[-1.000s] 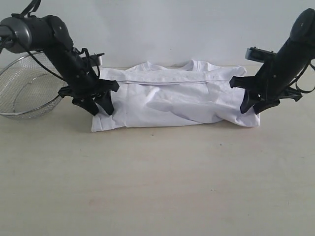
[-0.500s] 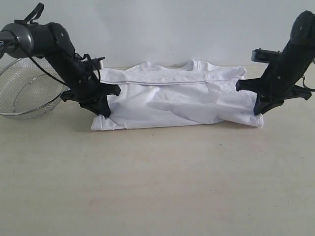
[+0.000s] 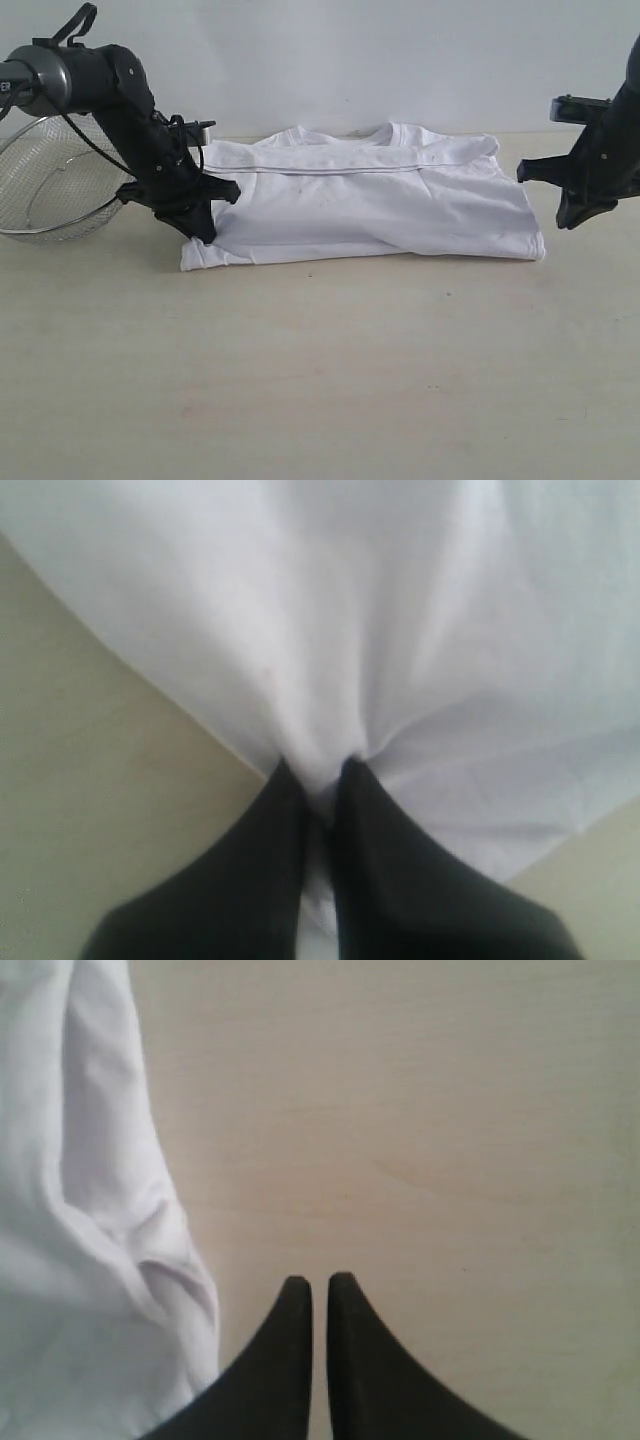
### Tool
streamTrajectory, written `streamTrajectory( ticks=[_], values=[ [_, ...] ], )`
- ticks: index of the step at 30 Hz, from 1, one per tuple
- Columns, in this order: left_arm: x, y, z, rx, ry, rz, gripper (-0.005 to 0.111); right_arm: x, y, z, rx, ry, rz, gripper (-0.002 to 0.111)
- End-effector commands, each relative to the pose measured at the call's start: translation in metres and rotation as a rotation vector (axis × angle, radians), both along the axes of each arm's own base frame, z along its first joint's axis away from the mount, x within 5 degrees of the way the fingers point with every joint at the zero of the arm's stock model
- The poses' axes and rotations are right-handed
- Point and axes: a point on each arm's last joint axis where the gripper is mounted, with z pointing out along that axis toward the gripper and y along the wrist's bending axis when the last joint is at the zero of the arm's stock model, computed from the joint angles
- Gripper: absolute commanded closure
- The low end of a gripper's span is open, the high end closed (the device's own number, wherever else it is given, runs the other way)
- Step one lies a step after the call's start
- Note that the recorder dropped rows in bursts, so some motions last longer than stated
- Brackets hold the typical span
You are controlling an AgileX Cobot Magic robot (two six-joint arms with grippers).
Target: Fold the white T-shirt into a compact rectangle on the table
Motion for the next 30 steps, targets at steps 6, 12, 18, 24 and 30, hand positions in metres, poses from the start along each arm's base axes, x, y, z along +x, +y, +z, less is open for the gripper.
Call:
streamTrajectory(
  ticks=[6, 12, 18, 24, 30],
  values=[
    [-0.009, 0.013, -0.001, 0.129, 0.072, -0.113, 0.102, 0.002, -0.001, 0.007, 0.035, -0.046, -0.022, 0.108],
    [-0.011, 0.011, 0.006, 0.101, 0.068, -0.131, 0.102, 0.0, 0.009, 0.039, 0.122, -0.118, -0.004, 0.108],
    [-0.011, 0.007, 0.007, 0.059, 0.069, -0.13, 0.102, -0.004, 0.053, 0.072, 0.23, -0.178, 0.14, 0.108],
    [-0.011, 0.005, 0.008, 0.037, 0.072, -0.124, 0.102, 0.005, 0.094, 0.047, 0.207, -0.157, 0.217, 0.108],
    [-0.011, 0.005, 0.008, 0.037, 0.072, -0.124, 0.102, 0.01, 0.091, 0.003, 0.178, -0.057, 0.182, 0.108]
  ],
)
